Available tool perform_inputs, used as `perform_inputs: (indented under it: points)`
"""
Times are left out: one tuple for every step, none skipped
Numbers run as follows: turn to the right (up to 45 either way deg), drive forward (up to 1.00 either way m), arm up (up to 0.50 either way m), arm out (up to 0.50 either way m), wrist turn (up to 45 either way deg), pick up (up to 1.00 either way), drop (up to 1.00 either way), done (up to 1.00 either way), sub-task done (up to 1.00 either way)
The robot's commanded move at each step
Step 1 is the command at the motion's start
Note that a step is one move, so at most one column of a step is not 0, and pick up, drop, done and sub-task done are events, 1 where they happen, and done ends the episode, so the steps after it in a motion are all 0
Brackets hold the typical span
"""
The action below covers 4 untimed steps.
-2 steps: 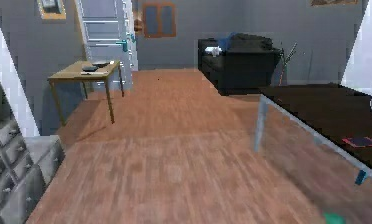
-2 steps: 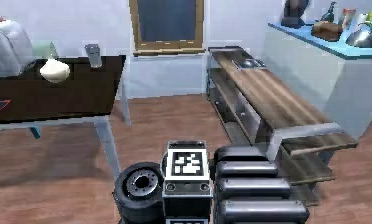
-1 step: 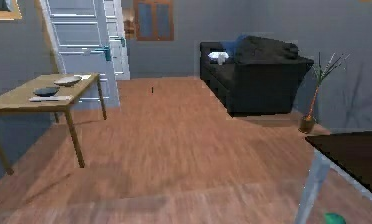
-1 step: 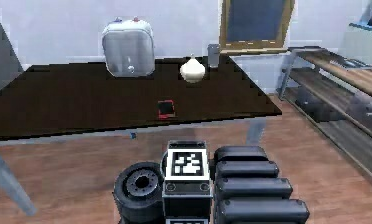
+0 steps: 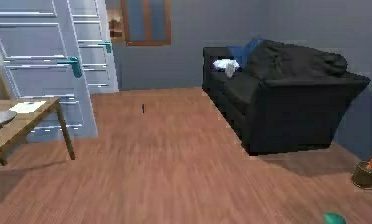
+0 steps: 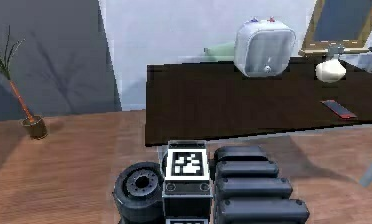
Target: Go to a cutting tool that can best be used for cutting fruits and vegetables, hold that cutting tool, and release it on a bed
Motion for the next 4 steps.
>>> perform_inputs:
  points:
    - [0.0,1.00,0.00,0.00,0.0,0.00,0.00,0.00,0.00]
    - [-3.0,0.00,0.00,0.00,0.0,0.00,0.00,0.00,0.00]
    - [0.0,1.00,0.00,0.00,0.0,0.00,0.00,0.00,0.00]
    - [0.0,1.00,0.00,0.00,0.0,0.00,0.00,0.00,0.00]
